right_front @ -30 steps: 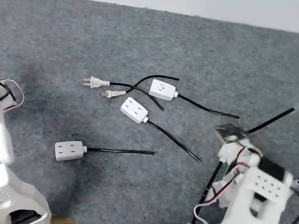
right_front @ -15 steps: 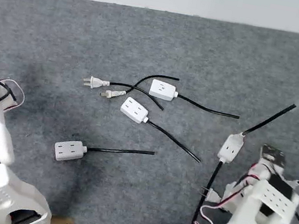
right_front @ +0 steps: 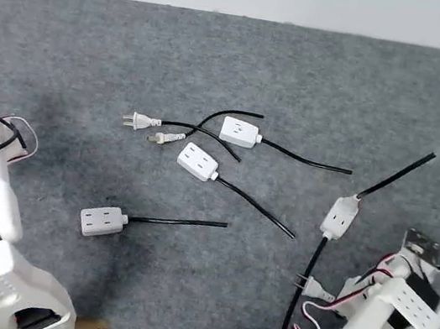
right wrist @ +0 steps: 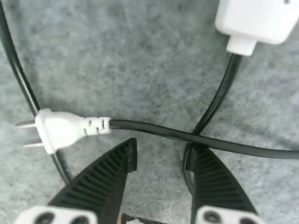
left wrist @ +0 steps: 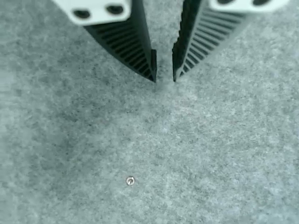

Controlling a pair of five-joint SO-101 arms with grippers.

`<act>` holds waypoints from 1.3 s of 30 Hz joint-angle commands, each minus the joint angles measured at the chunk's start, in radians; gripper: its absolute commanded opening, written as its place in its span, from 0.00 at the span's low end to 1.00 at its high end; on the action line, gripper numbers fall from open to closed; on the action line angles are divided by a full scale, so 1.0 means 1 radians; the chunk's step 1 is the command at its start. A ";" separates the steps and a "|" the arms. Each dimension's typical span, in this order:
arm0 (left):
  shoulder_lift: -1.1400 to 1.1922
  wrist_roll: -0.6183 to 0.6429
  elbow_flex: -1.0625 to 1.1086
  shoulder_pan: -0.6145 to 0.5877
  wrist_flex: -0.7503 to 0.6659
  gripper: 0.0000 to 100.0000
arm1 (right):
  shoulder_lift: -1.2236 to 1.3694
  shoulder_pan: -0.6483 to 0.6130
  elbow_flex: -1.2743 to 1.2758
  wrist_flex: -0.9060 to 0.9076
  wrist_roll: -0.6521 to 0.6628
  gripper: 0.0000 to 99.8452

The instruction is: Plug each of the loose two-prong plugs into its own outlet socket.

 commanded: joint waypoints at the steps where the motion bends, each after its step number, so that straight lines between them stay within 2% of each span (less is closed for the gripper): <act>1: -0.008 -0.011 -0.031 0.012 0.002 0.06 | -0.025 0.008 -0.021 -0.042 -0.068 0.17; 17: -0.008 -0.038 -0.024 0.014 0.000 0.06 | -0.024 0.015 -0.052 -0.150 -0.244 0.17; 25: -0.008 -0.038 -0.022 0.014 0.000 0.06 | -0.022 0.015 -0.009 -0.197 -0.238 0.16; 31: -0.008 -0.038 -0.022 0.014 0.000 0.06 | -0.022 0.007 -0.003 -0.200 -0.198 0.07; 39: -0.008 -0.038 -0.022 0.014 0.000 0.06 | 0.139 0.005 -0.052 -0.245 -0.187 0.06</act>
